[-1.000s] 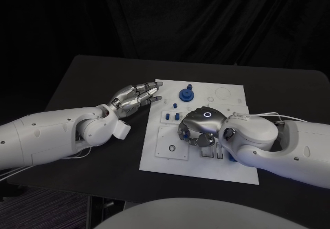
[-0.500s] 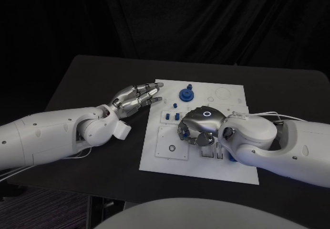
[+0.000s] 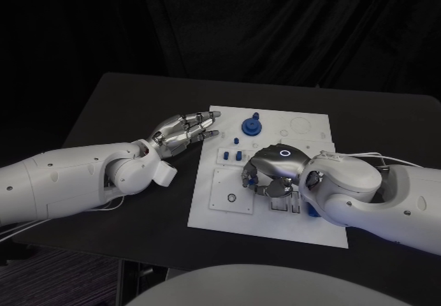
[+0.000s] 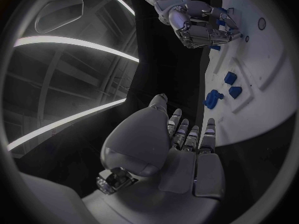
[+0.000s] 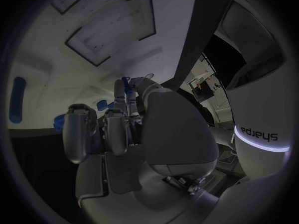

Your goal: Assemble the parts on the task board

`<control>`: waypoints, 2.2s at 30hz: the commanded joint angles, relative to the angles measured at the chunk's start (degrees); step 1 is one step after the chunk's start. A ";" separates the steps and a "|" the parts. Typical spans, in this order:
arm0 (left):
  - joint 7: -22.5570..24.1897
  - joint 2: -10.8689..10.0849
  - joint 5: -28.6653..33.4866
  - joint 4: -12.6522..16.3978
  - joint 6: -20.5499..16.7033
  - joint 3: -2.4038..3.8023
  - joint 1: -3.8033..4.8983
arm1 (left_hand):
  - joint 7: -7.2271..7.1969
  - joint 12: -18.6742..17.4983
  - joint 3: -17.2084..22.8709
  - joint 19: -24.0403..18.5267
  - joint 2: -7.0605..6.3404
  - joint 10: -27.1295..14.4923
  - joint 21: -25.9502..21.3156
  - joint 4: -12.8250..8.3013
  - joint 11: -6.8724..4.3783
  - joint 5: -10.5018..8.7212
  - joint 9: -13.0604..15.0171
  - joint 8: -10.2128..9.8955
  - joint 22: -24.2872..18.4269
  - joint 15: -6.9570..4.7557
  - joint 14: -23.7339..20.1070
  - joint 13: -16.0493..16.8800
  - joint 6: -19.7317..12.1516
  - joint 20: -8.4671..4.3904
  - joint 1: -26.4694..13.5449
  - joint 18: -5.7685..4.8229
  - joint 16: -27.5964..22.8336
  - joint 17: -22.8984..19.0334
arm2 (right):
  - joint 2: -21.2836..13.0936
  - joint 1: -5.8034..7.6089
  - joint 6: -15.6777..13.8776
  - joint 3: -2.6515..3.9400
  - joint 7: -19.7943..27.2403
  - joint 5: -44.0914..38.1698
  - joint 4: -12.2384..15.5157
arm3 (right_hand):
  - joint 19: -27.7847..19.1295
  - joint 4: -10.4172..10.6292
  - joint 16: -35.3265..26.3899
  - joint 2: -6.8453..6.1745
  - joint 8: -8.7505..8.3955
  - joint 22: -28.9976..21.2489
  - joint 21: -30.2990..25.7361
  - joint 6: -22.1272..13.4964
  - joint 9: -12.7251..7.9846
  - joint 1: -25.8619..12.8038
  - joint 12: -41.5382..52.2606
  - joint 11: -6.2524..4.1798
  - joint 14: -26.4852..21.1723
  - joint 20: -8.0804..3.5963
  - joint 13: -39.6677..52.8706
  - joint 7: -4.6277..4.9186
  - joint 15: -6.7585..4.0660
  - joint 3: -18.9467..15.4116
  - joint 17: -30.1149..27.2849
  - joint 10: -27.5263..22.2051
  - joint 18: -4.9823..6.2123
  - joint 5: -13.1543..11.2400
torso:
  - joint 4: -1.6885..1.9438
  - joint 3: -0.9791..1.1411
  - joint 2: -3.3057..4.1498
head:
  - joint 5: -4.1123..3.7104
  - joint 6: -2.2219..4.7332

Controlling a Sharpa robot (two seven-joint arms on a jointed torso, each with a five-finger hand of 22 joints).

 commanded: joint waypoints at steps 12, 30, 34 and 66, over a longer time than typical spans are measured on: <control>0.14 0.21 0.25 0.08 0.69 0.05 -0.13 | 0.17 -0.30 0.06 -0.11 0.31 -0.19 -0.21 0.34 0.19 0.11 0.11 0.36 -0.07 0.48 -0.03 0.02 0.07 0.33 0.00 1.09 0.25 0.08 | 0.18 -0.09 -1.08 0.01 0.81 5.85 -0.77 | 2.00 -0.28 -0.28 0.19 -1.08 12.25 -0.23 -0.15 -0.69 0.40 -1.04 0.12 4.48 0.31 -0.72 0.22 0.43 0.37 8.99 0.53 -0.13 -0.11 | -0.02 0.00 -0.16 | 0.33 -0.01; -0.55 0.36 0.25 -0.08 1.25 0.05 -0.20 | 0.19 -0.25 0.17 -0.07 0.39 -0.19 -0.18 0.35 0.22 0.23 0.11 0.38 -0.03 0.61 0.08 0.03 0.05 0.37 0.05 1.10 0.36 0.12 | 1.96 -0.14 -1.94 0.01 1.81 6.03 -1.94 | 1.93 -1.95 -0.22 -0.19 -2.06 12.24 -0.32 0.29 -1.81 2.24 -1.65 0.29 4.44 0.46 -1.28 0.59 0.60 0.38 9.02 0.87 -0.11 -2.86 | 0.00 0.04 0.13 | 0.77 -0.01; -0.66 0.42 0.25 -0.15 1.37 0.05 -0.22 | 0.19 -0.22 0.19 -0.08 0.40 -0.18 -0.18 0.35 0.22 0.24 0.12 0.38 -0.04 0.63 0.11 0.04 0.05 0.38 0.06 1.10 0.38 0.13 | 2.05 -0.18 -2.06 0.00 2.06 6.03 -1.97 | 1.92 -2.22 -0.23 -0.27 -2.29 12.24 -0.33 0.48 -2.10 2.53 -1.76 0.33 4.42 0.50 -1.37 0.64 0.64 0.24 9.00 0.89 -0.11 -3.93 | 0.01 0.01 0.06 | 0.84 -0.01; -1.15 0.33 0.25 -0.34 1.77 0.05 -1.15 | 0.24 -0.17 0.30 -0.07 0.46 -0.17 -0.17 0.37 0.28 0.27 0.13 0.40 -0.05 0.76 0.17 0.05 0.03 0.41 0.11 1.11 0.46 0.15 | 2.10 -1.22 -0.59 0.00 1.78 0.49 -2.56 | 1.67 -2.49 -0.61 -0.13 -3.30 12.12 -0.74 1.28 -3.42 3.11 -2.41 0.53 4.21 0.67 -1.88 0.75 0.82 -0.50 8.52 0.77 -0.03 -9.09 | -0.01 0.06 -0.06 | 0.92 -0.01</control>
